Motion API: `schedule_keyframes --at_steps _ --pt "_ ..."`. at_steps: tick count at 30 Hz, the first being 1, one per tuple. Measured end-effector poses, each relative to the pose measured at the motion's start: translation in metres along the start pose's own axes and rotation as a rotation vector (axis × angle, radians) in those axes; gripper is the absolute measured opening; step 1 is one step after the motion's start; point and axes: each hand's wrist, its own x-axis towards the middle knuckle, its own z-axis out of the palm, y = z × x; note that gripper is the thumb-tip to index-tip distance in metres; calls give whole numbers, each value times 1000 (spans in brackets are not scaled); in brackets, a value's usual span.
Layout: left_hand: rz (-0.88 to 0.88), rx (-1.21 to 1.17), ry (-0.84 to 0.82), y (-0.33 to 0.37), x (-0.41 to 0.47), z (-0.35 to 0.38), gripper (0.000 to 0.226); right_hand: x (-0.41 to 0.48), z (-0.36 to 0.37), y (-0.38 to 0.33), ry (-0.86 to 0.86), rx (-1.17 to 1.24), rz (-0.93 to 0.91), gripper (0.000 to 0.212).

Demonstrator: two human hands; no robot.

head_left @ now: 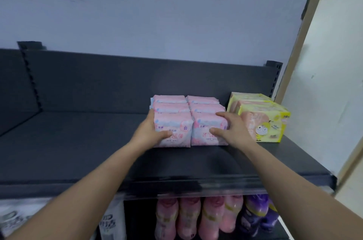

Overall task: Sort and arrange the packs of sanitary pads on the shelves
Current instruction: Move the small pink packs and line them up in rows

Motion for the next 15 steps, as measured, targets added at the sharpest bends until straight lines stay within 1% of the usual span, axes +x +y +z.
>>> schedule_keyframes --at_steps 4,6,7,9,11,13,15 --pt "-14 29 14 5 -2 5 94 0 1 2 -34 -39 7 63" --pt "-16 80 37 8 -4 6 86 -2 1 -1 -36 -105 18 63" --pt "-19 110 57 9 -4 6 82 -3 1 -3 -25 -177 10 63" --pt "-15 168 93 12 -6 6 77 -7 0 -10 2 -358 -42 63" --pt "-22 237 101 15 -11 5 73 -11 0 -19 16 -466 -123 65" --pt "-27 317 102 18 -16 1 65 -17 1 -32 3 -494 -209 65" --pt "-34 409 117 23 -25 -5 59 -21 5 -44 15 -458 -294 61"
